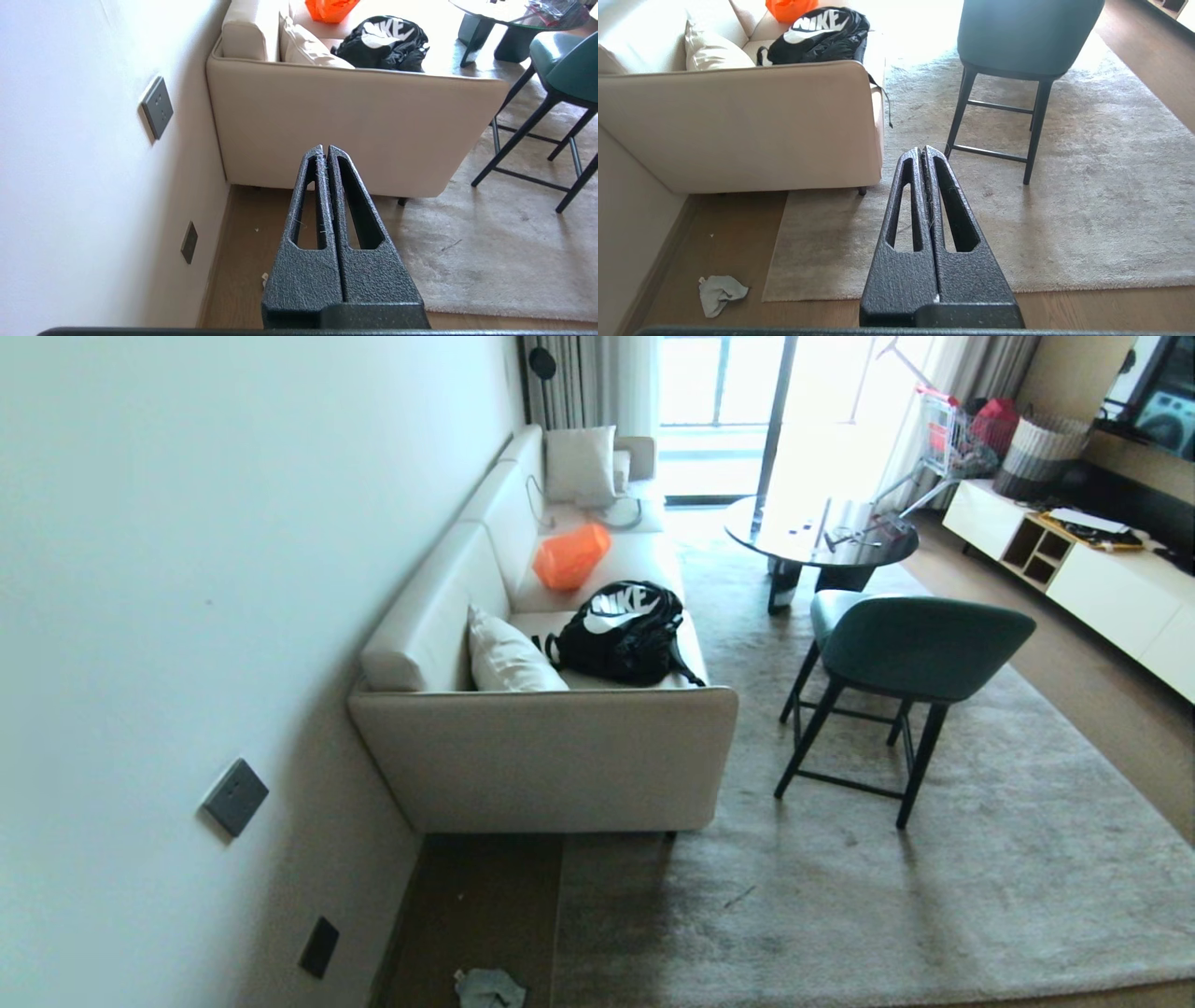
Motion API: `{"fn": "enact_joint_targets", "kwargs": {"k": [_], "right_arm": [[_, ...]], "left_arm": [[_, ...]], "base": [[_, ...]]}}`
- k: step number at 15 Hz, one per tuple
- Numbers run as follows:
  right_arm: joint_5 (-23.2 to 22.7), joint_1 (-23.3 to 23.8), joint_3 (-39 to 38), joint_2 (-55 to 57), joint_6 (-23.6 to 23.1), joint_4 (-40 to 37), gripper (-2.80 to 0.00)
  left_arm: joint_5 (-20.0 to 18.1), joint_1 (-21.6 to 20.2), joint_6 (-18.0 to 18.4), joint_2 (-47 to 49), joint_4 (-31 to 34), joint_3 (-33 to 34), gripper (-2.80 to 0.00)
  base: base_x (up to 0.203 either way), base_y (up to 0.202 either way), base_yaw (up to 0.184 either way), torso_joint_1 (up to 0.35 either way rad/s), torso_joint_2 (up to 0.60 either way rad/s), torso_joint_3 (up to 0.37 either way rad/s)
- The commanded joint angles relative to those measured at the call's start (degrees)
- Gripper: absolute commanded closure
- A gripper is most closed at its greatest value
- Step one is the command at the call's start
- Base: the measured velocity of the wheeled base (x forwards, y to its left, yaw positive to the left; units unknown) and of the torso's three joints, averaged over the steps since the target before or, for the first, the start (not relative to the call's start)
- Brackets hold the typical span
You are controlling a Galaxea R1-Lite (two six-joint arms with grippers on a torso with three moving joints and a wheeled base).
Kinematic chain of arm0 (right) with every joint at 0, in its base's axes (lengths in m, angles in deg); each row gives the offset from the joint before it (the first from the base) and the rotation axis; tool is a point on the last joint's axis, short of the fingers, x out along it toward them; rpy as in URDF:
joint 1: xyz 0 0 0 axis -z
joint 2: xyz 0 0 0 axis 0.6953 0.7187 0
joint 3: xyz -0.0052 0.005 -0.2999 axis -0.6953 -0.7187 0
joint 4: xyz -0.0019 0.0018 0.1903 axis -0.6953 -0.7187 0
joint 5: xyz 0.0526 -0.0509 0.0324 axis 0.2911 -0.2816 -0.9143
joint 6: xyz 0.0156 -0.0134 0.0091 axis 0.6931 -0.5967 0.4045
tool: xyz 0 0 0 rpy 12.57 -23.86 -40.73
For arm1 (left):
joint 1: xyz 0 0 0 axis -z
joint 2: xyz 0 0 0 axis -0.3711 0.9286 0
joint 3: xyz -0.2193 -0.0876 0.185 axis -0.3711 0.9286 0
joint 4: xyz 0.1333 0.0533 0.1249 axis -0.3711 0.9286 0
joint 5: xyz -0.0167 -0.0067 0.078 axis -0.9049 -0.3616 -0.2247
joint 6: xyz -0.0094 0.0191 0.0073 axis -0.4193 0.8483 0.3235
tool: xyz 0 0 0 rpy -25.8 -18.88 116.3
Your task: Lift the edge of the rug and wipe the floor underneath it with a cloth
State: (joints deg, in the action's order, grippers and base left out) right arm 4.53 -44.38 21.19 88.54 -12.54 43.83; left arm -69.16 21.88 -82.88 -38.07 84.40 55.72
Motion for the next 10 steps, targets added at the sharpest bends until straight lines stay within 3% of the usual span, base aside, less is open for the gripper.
{"fn": "enact_joint_targets", "kwargs": {"k": [1,10], "right_arm": [[0.01,-0.02,0.00,0.07,0.03,0.05,0.00],[0.01,-0.02,0.00,0.07,0.20,-0.04,0.00]], "left_arm": [[0.04,-0.01,-0.06,0.00,-0.04,0.00,0.00],[0.04,-0.01,-0.06,0.00,-0.04,0.00,0.00]], "base": [[0.000,0.000,0.000,0.139,-0.35,-0.200],[0.000,0.000,0.000,0.146,-0.33,-0.184]]}}
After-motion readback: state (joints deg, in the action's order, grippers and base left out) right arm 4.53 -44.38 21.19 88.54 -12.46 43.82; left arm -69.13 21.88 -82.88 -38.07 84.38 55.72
